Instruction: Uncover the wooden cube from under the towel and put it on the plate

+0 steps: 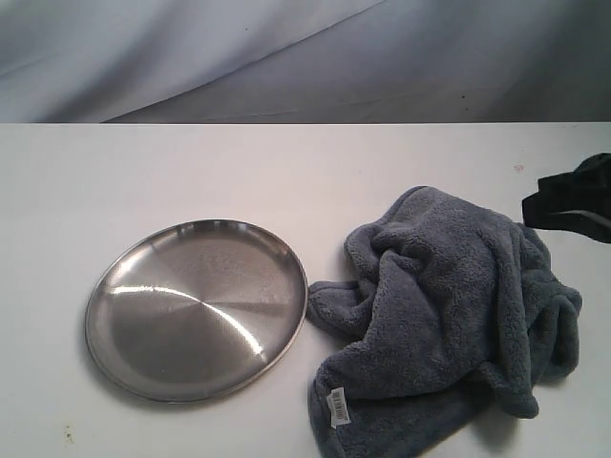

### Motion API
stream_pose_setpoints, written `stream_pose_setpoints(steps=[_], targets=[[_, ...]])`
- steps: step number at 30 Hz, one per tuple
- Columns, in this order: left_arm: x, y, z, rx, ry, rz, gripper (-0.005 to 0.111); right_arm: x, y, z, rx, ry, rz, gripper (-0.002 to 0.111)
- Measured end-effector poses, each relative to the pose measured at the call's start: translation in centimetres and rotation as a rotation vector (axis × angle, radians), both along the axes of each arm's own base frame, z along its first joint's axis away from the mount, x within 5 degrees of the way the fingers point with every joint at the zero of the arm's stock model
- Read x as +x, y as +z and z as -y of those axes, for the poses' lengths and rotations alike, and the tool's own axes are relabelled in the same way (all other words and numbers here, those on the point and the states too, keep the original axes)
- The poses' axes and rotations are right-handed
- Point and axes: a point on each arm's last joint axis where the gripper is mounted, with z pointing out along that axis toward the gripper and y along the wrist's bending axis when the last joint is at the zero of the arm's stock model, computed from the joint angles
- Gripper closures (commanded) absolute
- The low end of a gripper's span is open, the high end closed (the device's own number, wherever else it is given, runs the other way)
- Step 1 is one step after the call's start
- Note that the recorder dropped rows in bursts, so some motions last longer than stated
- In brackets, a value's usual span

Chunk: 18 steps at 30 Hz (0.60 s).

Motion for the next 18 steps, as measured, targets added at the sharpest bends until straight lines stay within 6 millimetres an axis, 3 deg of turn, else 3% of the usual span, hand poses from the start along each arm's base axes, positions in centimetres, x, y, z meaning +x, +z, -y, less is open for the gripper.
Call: stream_pose_setpoints(steps=[6, 12, 18], targets=[[0.0, 0.0, 0.0, 0.000, 0.000, 0.000, 0.107, 1.9, -1.0, -1.6, -0.042, 0.057, -0.106, 0.108], [0.0, 0.0, 0.0, 0.000, 0.000, 0.000, 0.107, 3.1, -2.1, -5.0, -0.147, 0.113, -0.169, 0.108], [0.0, 0.0, 0.0, 0.000, 0.000, 0.000, 0.107, 5.6, -3.0, -7.7, -0.234, 0.101, -0.191, 0.108]])
